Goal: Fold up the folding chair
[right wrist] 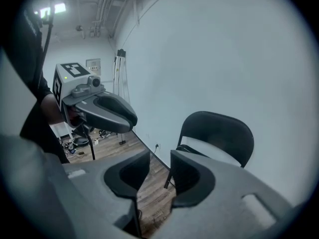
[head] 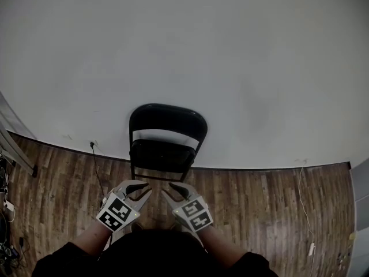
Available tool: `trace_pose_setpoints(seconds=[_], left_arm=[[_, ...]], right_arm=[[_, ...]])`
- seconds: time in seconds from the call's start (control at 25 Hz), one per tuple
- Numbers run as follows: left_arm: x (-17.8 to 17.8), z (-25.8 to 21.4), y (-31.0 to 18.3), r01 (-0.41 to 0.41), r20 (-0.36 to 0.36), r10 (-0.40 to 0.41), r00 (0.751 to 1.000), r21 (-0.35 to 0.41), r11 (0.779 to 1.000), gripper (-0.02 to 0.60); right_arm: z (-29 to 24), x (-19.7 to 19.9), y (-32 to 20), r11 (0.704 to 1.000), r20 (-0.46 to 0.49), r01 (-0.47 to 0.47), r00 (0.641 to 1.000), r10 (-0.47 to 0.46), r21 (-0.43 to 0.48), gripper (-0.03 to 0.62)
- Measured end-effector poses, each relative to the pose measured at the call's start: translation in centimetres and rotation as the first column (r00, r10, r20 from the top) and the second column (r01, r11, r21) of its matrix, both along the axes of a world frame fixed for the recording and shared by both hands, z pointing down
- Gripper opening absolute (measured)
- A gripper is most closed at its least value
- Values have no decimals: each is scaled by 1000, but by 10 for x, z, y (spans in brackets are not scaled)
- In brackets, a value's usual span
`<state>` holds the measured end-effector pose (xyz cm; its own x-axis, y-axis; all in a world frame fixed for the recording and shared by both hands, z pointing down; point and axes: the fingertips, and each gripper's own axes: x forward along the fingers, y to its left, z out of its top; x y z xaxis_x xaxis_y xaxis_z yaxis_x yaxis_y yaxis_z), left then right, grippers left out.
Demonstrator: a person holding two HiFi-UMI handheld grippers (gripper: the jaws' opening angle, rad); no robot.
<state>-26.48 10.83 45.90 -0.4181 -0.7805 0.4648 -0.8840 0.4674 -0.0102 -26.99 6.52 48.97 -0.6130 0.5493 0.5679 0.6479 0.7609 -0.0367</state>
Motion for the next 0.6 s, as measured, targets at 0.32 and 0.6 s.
trace_pose_setpoints(seconds=[0.32, 0.6], left_arm=[[22, -36, -25, 24, -15, -23, 1000, 102, 995, 43], [45, -59, -54, 1, 17, -3, 1000, 145, 989, 20]], right_arm=[[-44, 21, -17, 993, 52, 37, 998, -31, -109, 88], [-77, 42, -28, 969, 134, 85, 989, -54, -232, 36]])
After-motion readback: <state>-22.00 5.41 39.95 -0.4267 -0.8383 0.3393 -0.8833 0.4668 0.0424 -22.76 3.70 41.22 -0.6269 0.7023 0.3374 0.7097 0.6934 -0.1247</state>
